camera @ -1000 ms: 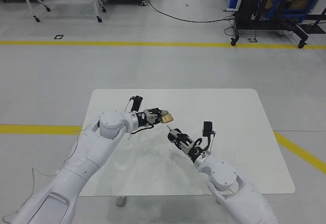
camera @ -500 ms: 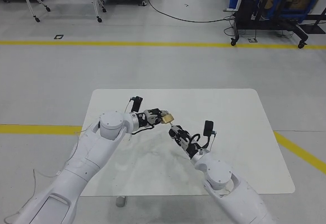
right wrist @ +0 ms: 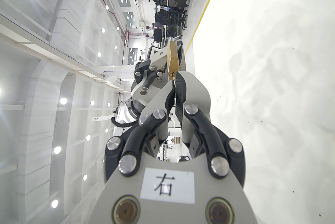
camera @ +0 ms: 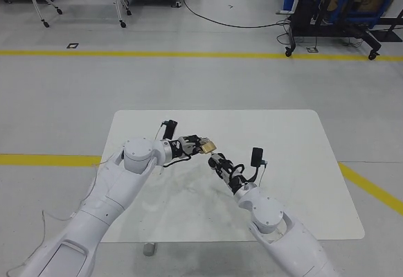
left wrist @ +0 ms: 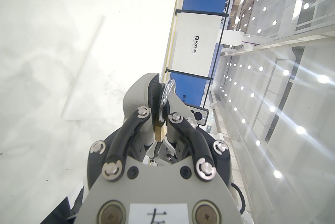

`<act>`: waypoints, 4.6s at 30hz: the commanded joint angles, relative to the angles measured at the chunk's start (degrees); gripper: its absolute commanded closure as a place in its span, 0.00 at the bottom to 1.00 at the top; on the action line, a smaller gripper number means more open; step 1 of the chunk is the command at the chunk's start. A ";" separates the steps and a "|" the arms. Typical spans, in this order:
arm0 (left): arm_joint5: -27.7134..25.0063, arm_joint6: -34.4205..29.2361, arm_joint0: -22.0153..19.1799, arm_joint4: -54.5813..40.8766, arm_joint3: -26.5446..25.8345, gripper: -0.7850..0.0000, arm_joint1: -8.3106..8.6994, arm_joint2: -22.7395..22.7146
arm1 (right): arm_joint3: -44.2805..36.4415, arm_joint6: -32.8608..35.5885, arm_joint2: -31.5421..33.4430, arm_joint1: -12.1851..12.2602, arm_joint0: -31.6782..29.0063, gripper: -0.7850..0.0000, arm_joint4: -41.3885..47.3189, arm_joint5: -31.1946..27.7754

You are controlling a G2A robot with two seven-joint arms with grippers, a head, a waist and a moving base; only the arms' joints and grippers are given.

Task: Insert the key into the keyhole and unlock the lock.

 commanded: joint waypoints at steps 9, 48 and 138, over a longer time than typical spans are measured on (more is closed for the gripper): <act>0.00 -0.54 -0.01 0.74 0.08 1.00 -0.34 -0.06 | 1.07 -0.86 -0.09 -0.73 1.26 0.74 -1.63 0.22; -11.92 -8.07 3.37 -5.67 -1.57 1.00 -0.22 -6.67 | 1.41 28.12 9.33 0.36 -1.96 0.67 21.13 -10.85; 5.56 -5.00 -9.53 17.91 8.15 0.00 -11.74 19.31 | -9.38 40.88 32.76 2.72 -15.97 0.00 27.67 -8.04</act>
